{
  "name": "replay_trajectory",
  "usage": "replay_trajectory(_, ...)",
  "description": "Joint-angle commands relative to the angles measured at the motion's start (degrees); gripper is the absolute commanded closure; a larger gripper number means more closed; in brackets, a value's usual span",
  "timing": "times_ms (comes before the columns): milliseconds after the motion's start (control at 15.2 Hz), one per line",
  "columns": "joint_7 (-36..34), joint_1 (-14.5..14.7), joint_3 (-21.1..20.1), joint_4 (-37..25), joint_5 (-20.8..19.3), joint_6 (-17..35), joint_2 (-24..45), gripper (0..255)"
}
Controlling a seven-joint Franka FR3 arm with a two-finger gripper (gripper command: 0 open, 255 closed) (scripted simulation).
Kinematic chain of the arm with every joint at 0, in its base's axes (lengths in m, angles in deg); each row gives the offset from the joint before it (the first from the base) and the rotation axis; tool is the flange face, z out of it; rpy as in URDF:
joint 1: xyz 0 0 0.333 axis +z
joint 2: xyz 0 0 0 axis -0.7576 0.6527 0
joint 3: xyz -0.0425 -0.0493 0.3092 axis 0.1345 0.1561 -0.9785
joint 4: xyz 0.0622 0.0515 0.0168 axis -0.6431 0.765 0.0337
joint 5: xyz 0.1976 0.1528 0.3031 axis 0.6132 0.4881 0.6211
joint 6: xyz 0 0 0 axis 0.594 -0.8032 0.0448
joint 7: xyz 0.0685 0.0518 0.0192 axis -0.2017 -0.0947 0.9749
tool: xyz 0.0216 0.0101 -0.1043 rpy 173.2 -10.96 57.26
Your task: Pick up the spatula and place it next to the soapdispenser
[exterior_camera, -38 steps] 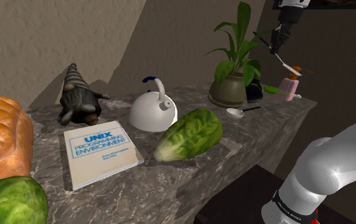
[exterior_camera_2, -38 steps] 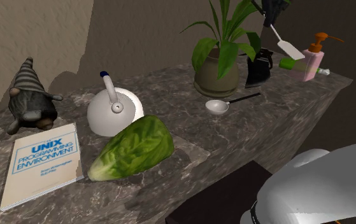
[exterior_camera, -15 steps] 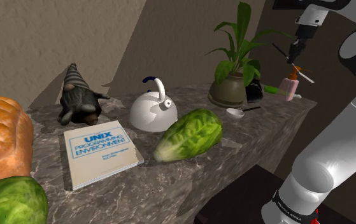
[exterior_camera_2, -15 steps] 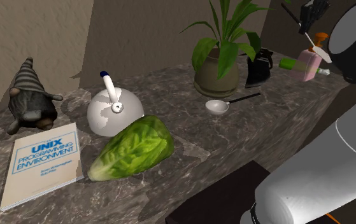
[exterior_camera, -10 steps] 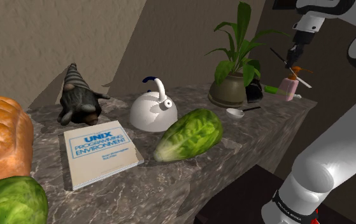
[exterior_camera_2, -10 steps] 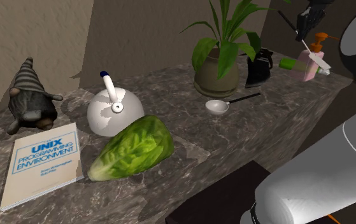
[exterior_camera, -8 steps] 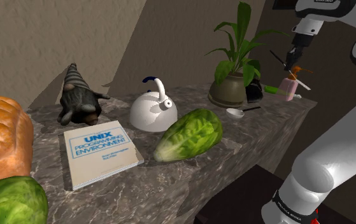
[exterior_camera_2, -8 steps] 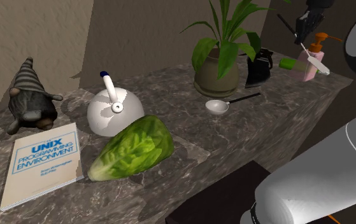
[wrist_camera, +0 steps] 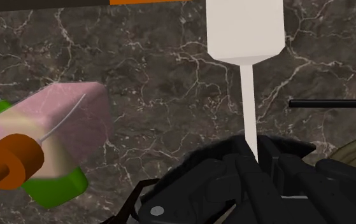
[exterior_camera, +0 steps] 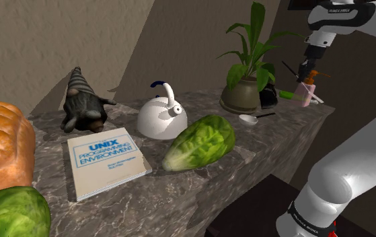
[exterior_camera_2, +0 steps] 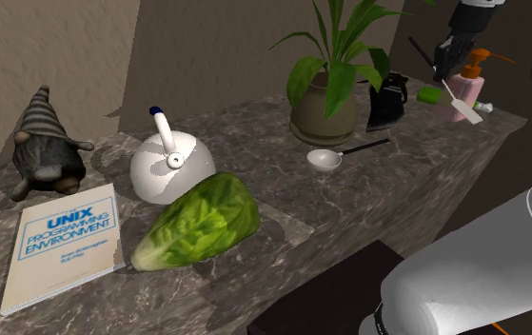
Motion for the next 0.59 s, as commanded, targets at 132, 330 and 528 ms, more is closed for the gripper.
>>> replay_trajectory(132, -0.45, -0.28, -0.16, 4.21, -0.69, 3.30, -1.12, 255)
replay_trajectory(330, -0.69, -0.48, -0.16, 7.01, -1.09, 5.61, -1.71, 255)
replay_trajectory(528, -0.86, -0.66, -0.09, 9.68, -1.42, 7.90, -2.16, 255)
